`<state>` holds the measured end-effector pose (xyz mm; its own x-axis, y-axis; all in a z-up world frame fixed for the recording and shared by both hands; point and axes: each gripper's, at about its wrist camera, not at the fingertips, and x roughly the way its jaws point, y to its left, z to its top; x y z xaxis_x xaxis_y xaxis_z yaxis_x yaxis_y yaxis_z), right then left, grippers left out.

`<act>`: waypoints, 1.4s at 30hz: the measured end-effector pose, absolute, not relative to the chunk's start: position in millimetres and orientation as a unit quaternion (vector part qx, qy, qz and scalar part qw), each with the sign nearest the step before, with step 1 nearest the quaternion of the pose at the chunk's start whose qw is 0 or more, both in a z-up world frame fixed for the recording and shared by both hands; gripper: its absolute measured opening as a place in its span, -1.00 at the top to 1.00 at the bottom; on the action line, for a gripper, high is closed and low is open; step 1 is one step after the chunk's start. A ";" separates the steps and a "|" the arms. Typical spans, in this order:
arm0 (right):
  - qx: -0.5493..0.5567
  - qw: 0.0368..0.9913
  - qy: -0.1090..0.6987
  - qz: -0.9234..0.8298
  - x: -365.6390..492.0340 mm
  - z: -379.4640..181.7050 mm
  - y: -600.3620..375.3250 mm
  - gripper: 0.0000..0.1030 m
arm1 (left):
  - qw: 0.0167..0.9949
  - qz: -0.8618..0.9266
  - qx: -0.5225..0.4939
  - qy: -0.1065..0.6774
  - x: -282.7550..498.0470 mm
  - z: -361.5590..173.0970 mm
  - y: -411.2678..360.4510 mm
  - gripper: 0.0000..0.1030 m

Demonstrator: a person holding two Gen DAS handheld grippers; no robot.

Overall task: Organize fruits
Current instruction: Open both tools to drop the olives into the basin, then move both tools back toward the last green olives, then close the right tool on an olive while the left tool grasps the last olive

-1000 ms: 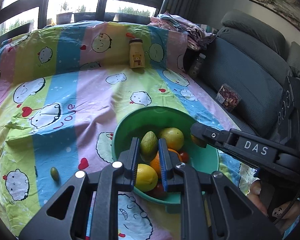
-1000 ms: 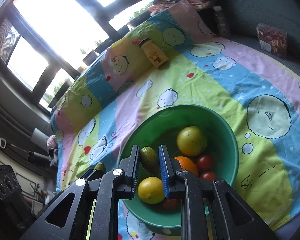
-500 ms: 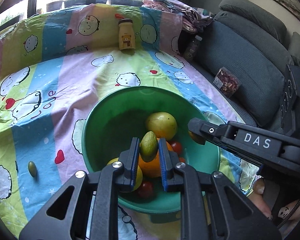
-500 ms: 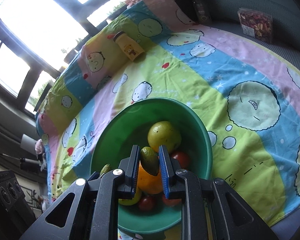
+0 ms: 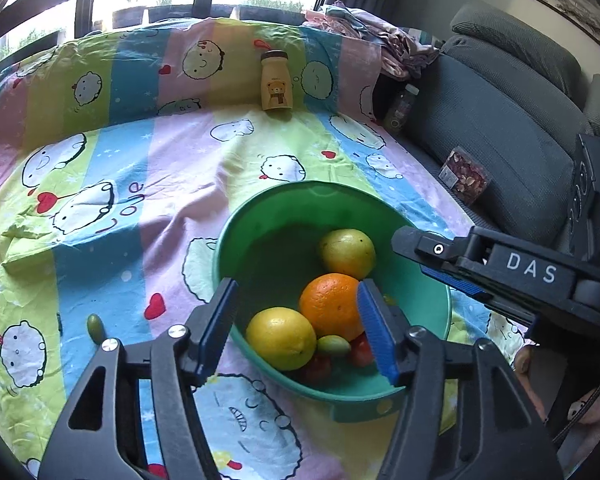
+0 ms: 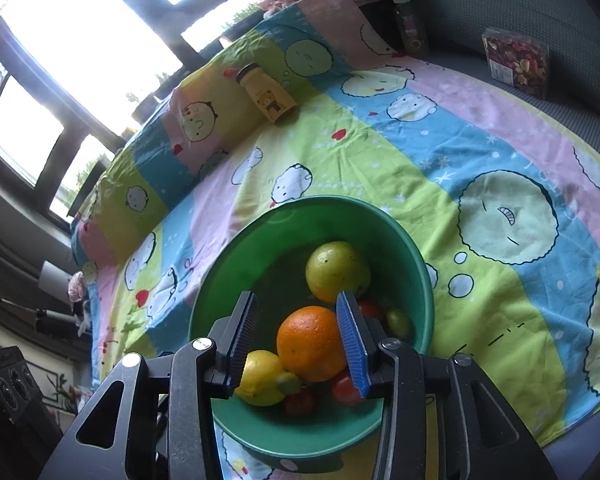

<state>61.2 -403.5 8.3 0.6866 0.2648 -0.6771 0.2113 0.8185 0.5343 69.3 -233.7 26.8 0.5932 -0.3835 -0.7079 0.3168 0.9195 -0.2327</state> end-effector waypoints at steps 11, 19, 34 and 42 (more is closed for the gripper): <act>0.246 0.877 0.395 0.119 65.4 31.1 -329.7 -0.09 | 0.900 -0.122 -0.049 0.416 39.4 34.9 -140.3 -0.43; 0.189 0.863 0.433 0.179 83.8 21.0 -255.3 -0.09 | 0.886 -0.080 -0.080 0.449 21.9 2.9 -75.6 -0.41; 0.112 0.815 0.530 0.206 134.3 -53.6 -159.0 0.33 | 0.833 -0.102 -0.127 0.529 21.5 -52.4 -64.3 0.00; 0.082 0.820 0.535 0.187 140.2 -63.7 -146.9 0.46 | 0.817 -0.111 -0.143 0.547 19.2 -60.3 -59.7 0.15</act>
<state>140.2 -146.9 -63.7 0.3577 0.3943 -0.8465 -0.2189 0.9166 0.3345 19.2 -59.7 -60.3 0.3763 -0.3388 -0.8624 0.0253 0.9342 -0.3559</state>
